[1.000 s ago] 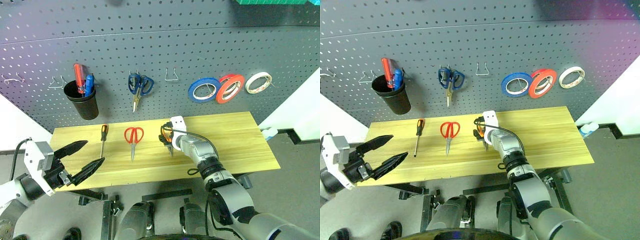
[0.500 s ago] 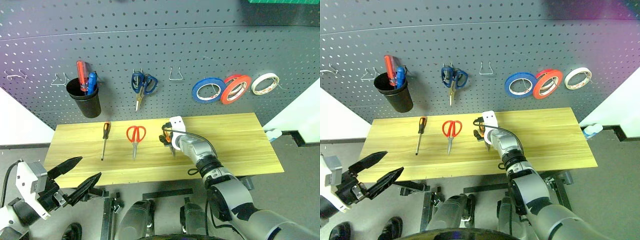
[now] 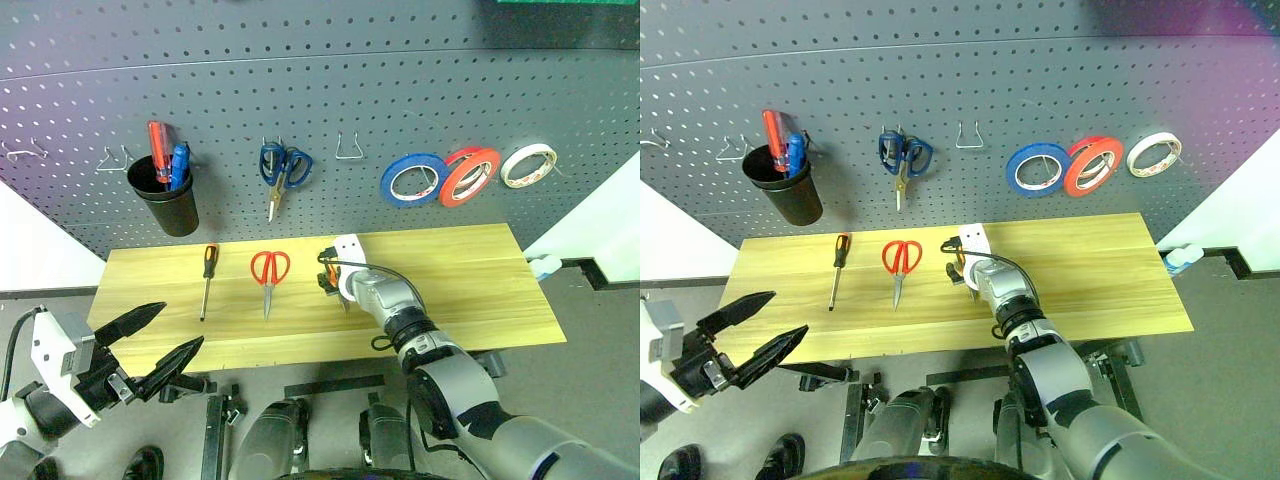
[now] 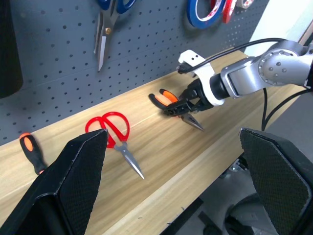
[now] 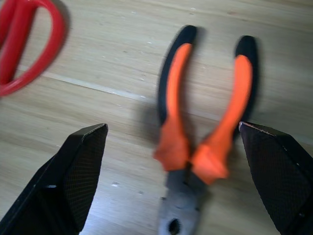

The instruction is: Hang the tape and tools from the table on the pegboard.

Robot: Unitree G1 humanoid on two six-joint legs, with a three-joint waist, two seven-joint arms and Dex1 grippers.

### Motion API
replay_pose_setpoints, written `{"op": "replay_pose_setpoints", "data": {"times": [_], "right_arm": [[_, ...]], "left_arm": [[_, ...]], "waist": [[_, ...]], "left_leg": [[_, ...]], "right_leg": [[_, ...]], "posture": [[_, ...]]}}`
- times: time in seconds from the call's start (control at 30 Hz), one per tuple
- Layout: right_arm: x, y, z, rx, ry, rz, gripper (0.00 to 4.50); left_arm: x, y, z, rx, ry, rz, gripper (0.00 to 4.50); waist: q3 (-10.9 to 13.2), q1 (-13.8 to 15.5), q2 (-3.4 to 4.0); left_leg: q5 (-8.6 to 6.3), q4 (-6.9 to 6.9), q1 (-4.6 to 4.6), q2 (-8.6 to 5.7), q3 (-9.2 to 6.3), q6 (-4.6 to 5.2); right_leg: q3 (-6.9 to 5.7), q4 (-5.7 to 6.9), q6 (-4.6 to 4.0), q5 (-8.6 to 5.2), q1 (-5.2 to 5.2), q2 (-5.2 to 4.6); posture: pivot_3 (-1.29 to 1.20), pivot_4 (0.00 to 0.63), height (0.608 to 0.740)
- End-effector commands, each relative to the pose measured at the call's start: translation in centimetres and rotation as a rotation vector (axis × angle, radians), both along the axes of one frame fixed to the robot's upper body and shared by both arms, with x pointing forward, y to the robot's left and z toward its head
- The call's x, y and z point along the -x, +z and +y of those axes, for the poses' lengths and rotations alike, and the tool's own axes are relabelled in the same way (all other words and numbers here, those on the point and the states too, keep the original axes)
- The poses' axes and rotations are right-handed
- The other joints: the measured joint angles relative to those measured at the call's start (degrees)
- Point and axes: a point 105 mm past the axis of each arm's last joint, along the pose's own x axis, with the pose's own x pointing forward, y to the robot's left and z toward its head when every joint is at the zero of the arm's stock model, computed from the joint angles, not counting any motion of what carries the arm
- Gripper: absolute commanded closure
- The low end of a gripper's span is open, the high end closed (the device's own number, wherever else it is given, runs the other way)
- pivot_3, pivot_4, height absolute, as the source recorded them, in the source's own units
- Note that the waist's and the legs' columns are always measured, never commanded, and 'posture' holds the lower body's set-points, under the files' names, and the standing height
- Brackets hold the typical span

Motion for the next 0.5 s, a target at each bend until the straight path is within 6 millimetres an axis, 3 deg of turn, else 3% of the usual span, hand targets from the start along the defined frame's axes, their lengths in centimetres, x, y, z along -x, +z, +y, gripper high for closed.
{"op": "replay_pose_setpoints", "data": {"times": [0.03,0.3,0.5], "right_arm": [[-0.7,2.0,1.5,-0.02,0.008,-0.018,0.01],[-0.6,1.9,1.4,0.028,-0.049,0.027,0.01],[-1.6,3.5,0.9,0.01,-0.103,-0.046,0.01]], "left_arm": [[0.0,0.5,-0.1,0.0,-0.013,-0.021,0.0],[-0.3,0.3,-0.2,0.003,-0.021,-0.023,0.0],[-0.2,0.3,-0.2,0.007,-0.02,-0.021,0.0]], "waist": [[0.01,0.0,0.0],[0.03,0.03,0.01],[0.04,-0.07,0.01]], "left_leg": [[0.0,0.0,0.0,0.0,0.0,0.0],[0.0,-0.04,-0.02,-0.01,0.0,-0.02],[0.01,-0.05,-0.02,0.0,0.0,-0.03]], "right_leg": [[0.0,0.0,0.0,0.0,0.0,0.0],[0.0,0.0,0.0,0.0,-0.03,0.0],[0.0,0.0,0.0,0.0,-0.06,0.0]], "posture": [[0.2,0.179,0.723],[0.21,0.178,0.723],[0.21,0.176,0.723]]}}
